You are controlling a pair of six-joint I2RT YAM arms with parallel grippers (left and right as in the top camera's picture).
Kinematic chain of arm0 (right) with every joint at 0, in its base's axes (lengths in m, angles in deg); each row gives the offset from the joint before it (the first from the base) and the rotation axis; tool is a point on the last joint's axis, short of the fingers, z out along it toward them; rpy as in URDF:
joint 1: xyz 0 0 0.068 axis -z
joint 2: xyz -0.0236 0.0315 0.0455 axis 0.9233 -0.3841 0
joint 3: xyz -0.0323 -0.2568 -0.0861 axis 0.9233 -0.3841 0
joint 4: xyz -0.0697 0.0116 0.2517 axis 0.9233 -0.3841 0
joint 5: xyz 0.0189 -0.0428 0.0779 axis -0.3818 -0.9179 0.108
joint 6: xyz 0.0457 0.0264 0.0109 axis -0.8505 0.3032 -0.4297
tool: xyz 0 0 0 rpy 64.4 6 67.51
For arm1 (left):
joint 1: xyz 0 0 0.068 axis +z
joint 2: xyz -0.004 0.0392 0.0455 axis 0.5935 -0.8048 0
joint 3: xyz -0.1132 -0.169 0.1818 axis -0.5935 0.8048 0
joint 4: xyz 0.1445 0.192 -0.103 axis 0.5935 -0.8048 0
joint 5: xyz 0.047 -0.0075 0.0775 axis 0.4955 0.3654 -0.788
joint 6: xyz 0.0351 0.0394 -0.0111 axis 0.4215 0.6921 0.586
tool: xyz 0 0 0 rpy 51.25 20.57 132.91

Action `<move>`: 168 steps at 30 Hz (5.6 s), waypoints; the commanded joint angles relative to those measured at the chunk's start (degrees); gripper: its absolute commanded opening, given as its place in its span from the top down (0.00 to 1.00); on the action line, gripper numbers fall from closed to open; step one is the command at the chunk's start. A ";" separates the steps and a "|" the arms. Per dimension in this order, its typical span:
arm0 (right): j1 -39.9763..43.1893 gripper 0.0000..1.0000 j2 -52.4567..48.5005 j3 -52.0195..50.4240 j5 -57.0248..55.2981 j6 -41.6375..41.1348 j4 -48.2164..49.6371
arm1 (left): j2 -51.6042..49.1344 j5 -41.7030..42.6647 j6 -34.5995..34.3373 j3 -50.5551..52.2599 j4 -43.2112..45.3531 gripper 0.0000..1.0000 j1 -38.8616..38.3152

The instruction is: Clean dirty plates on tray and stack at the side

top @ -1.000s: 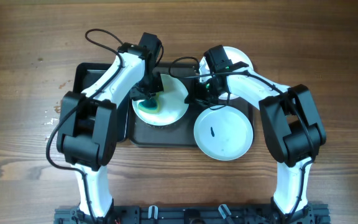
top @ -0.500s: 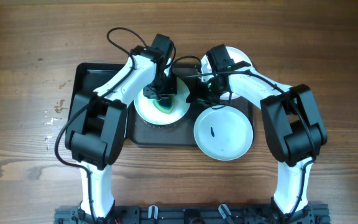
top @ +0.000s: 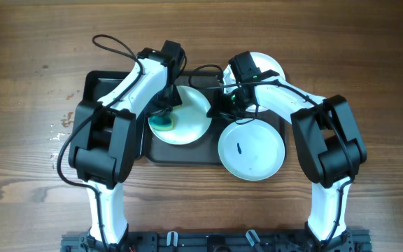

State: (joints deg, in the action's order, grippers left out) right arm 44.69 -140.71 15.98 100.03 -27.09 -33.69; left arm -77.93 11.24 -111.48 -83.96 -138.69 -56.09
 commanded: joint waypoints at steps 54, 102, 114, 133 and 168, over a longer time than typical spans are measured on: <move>-5.70 0.96 4.57 -1.01 -16.98 -5.66 -3.91 | -2.21 -9.18 -3.06 0.79 5.73 0.96 0.02; -5.70 0.95 4.57 -1.01 -16.76 -5.68 -3.74 | -2.21 20.33 17.16 0.79 1.49 0.96 -1.66; -5.70 0.96 4.57 -1.01 -16.79 -5.66 -3.87 | -0.79 23.76 14.27 -1.77 6.08 0.96 2.89; -7.08 0.96 12.00 -0.96 -25.49 -2.05 -4.85 | 11.96 18.91 13.73 -8.33 -2.82 0.96 17.92; -40.54 0.96 27.08 -0.96 -116.83 21.57 -3.28 | 11.96 15.93 13.73 -8.31 -3.06 0.96 21.14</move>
State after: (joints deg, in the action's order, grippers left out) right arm 6.07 -114.83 15.06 -3.14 -12.27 -39.83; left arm -66.30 27.93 -97.39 -91.70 -141.71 -35.00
